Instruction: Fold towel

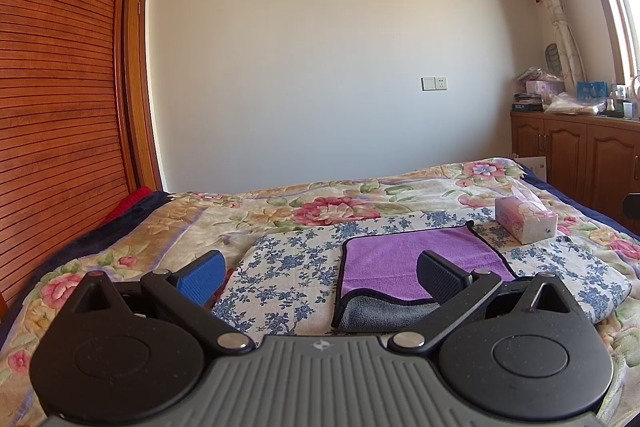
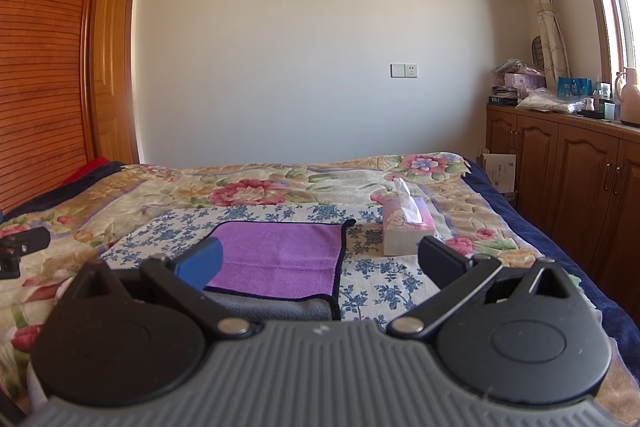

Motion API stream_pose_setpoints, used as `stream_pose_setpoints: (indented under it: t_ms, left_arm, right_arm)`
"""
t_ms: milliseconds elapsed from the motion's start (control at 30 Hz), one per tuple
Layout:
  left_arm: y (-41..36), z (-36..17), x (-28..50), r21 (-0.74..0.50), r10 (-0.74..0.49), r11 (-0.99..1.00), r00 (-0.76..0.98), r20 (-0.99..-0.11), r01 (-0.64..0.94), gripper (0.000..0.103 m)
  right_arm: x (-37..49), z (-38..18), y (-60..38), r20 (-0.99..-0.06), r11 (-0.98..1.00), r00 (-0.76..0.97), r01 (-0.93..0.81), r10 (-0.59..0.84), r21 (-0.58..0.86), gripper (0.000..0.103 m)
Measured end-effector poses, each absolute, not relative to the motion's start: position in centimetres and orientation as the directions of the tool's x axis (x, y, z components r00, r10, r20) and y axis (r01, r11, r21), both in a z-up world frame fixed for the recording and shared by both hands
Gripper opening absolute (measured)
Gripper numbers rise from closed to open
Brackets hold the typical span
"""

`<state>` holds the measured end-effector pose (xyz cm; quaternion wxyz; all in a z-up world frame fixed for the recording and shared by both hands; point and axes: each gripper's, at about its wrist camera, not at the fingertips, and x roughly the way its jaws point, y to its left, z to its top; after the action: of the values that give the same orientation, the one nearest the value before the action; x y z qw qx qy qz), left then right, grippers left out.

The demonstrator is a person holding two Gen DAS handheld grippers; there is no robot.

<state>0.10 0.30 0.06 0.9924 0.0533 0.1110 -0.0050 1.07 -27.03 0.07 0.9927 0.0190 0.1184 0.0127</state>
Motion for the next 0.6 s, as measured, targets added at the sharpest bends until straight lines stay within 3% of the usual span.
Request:
stream_pose_setpoints:
  t_ms: [600]
  left_arm:
    - [-0.6,-0.3,-0.1,0.141,-0.021,0.988,0.971,-0.236,0.055,0.103]
  right_arm:
    - [2.1,-0.3,-26.5,-0.261,0.999,0.964,-0.04,0.047,0.032,0.103]
